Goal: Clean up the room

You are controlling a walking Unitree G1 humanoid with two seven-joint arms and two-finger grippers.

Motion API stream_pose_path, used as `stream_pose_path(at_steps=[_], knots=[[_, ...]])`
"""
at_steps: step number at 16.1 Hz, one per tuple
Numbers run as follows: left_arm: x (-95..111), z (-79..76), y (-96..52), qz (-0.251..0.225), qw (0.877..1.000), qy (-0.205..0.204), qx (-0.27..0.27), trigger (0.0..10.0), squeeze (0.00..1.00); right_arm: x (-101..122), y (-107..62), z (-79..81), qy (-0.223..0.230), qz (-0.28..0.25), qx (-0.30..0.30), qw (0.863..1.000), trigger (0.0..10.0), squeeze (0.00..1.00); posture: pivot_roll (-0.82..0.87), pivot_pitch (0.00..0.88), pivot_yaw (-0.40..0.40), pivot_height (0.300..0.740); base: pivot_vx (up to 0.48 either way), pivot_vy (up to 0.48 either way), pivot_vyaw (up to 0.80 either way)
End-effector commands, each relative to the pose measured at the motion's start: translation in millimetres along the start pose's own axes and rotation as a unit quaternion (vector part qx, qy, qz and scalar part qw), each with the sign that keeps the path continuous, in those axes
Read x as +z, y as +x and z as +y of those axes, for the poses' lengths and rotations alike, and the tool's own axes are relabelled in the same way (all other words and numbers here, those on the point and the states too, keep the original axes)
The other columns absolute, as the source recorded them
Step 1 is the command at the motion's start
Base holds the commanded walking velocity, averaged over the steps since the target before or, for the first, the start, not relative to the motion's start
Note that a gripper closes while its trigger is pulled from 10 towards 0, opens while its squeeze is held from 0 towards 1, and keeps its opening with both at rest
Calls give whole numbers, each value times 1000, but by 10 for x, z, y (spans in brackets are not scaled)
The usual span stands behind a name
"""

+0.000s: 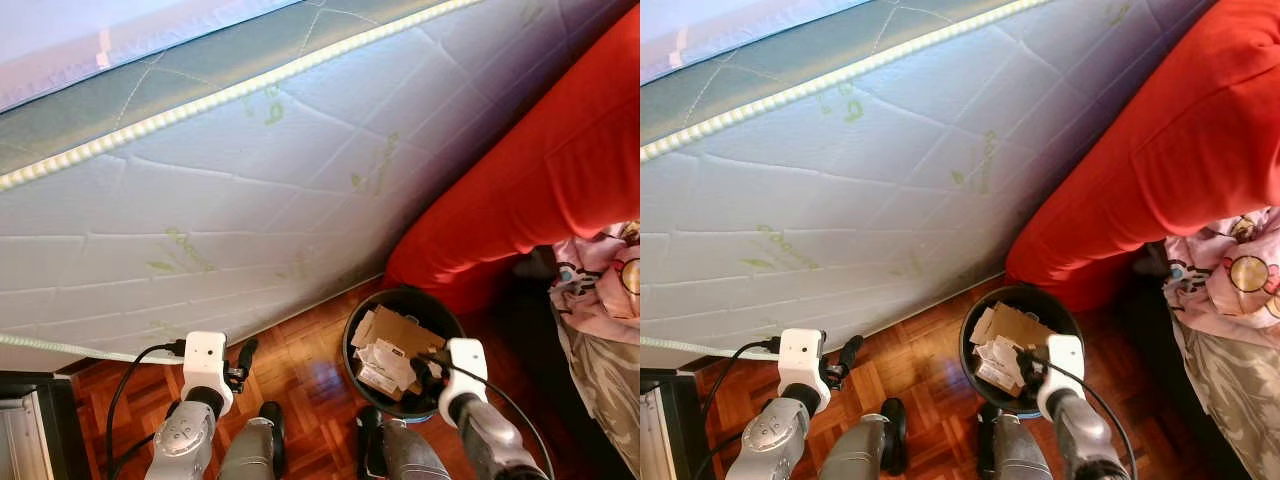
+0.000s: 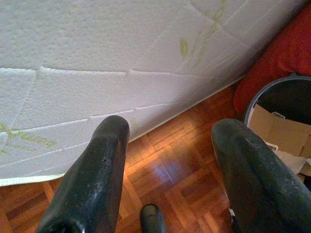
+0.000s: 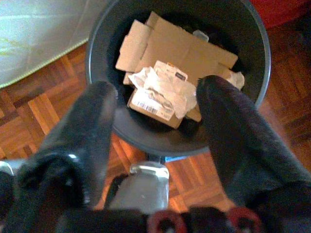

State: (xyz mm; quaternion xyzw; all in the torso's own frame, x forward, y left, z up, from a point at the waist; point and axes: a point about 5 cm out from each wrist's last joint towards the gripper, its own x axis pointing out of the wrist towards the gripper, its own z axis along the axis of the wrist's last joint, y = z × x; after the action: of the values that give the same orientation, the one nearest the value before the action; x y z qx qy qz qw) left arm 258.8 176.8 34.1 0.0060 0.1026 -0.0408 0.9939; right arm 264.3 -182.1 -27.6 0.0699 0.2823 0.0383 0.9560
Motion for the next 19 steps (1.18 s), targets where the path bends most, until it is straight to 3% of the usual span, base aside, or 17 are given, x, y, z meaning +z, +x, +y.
stream_pose_path(at_steps=[1,5,8,11,14,17,19], knots=[[-112,4,-69,22,1000,-5,2,10000,0,-218,-73,-21,6,38,0,999,10000,0,201,438,-9,740,0,0,0],[-190,2,-15,38,999,-10,4,10000,0,-338,-155,-99,18,31,-28,999,10000,0,179,390,-18,740,0,0,0],[-382,66,22,85,996,-13,13,10000,0,-298,-218,-274,66,-13,-75,995,10000,0,156,299,-18,740,0,0,0],[-537,203,20,132,991,-10,35,10000,0,-185,-131,-187,68,-18,-84,994,10000,0,121,196,-12,740,0,0,0],[-683,249,-43,169,984,-9,47,10000,0,-265,-178,-245,77,-9,-97,992,10000,0,103,132,-4,740,0,0,0],[-774,254,-59,208,977,-8,51,10000,0,-298,-165,-201,82,7,-89,993,10000,0,68,2,14,740,0,0,0],[-771,244,-29,216,975,-13,54,10000,0,-316,-157,-174,83,17,-88,992,10000,0,64,0,9,740,0,0,0]])
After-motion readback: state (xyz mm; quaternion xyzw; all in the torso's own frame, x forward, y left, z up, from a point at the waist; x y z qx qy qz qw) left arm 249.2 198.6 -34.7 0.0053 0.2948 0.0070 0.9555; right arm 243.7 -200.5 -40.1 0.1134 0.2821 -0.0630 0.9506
